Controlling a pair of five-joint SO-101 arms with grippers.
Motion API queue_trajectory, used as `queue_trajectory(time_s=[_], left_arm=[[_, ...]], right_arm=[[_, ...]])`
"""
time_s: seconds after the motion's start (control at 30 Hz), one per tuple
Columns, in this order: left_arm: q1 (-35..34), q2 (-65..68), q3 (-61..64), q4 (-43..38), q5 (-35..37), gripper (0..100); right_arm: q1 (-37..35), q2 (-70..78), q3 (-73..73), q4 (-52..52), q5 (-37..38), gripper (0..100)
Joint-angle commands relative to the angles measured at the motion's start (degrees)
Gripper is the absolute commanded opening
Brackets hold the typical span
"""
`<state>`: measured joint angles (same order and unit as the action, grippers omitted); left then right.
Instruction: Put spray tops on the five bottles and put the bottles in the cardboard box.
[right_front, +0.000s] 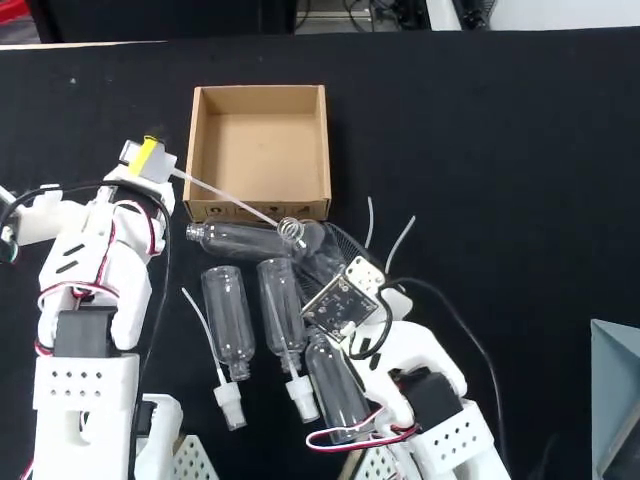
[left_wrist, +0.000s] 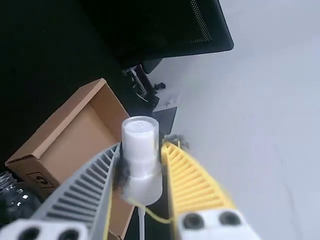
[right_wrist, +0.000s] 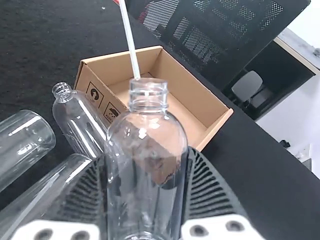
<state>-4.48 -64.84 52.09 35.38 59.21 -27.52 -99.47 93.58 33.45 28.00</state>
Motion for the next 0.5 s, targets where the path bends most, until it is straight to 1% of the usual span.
queue_trajectory(time_s=[0.0, 0.37, 0.47], left_arm=[[0.57, -1.32, -0.92, -1.32, -0.79, 3], [0.48, -1.32, -3.21, -0.97, -0.53, 3], [0.04, -1.41, -3.21, -1.32, 1.23, 3]], right_arm=[[-0.79, -0.75, -0.31, 0.26, 0.53, 1.1], [-0.79, -0.75, -0.31, 0.26, 0.53, 1.1], [-0.79, -0.75, -0.31, 0.26, 0.53, 1.1]])
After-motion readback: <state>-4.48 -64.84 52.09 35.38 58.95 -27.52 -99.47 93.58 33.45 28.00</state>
